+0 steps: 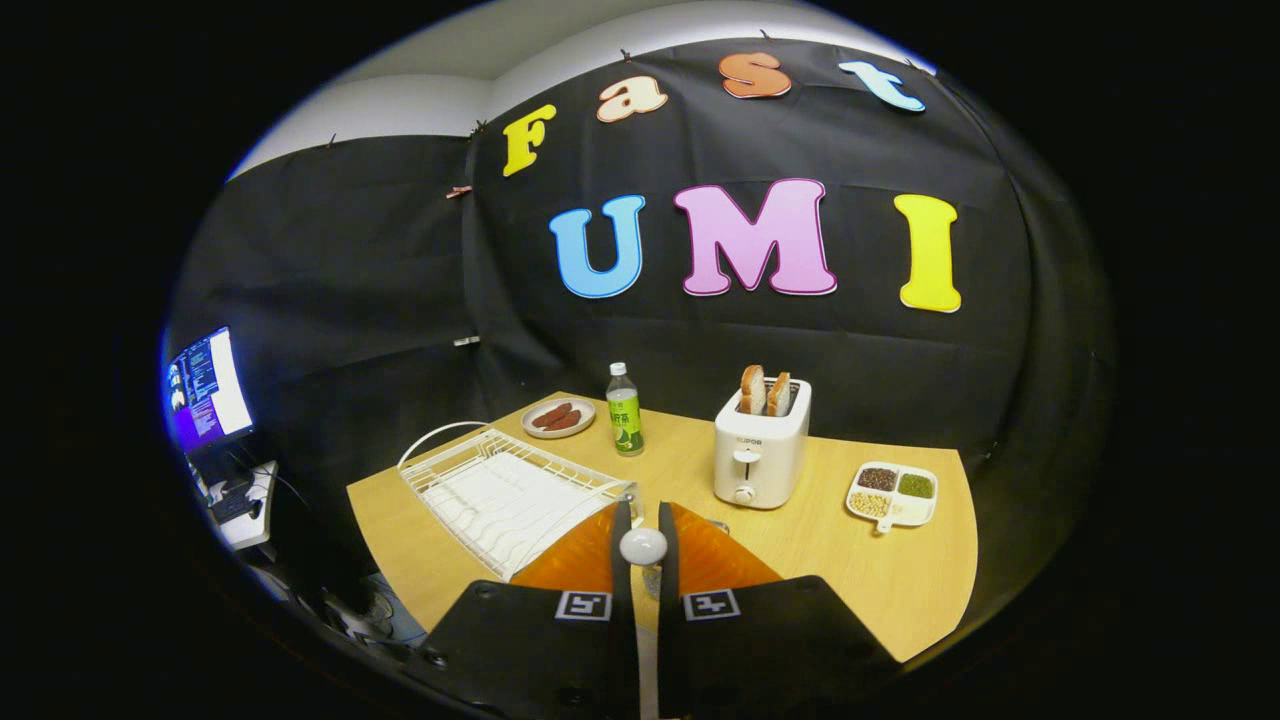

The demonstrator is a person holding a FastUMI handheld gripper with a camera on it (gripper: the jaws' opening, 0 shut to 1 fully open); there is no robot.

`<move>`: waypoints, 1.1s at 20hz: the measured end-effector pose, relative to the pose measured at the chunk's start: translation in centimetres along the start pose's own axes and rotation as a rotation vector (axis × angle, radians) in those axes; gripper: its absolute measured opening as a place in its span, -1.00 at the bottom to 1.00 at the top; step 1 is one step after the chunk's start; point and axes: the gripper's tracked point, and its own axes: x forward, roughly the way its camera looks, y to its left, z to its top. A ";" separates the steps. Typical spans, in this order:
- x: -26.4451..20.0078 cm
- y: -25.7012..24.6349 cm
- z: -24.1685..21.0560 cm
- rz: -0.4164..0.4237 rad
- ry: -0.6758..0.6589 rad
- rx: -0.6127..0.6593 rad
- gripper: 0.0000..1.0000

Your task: Take the plate from the dish rack, then take the spoon from the basket and place it into the plate.

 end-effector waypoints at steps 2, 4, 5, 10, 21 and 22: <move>-0.9 0.3 -2.2 0.021 0.034 0.009 -0.77; -1.4 1.1 -4.4 0.042 0.068 0.029 -0.77; -1.5 1.2 -5.6 0.044 0.085 0.028 -0.77; -0.4 2.1 -10.1 0.048 0.155 0.030 -0.75; 0.3 3.4 -14.2 0.083 0.237 -0.049 -0.68; 0.3 3.5 -14.5 0.086 0.249 -0.035 -0.68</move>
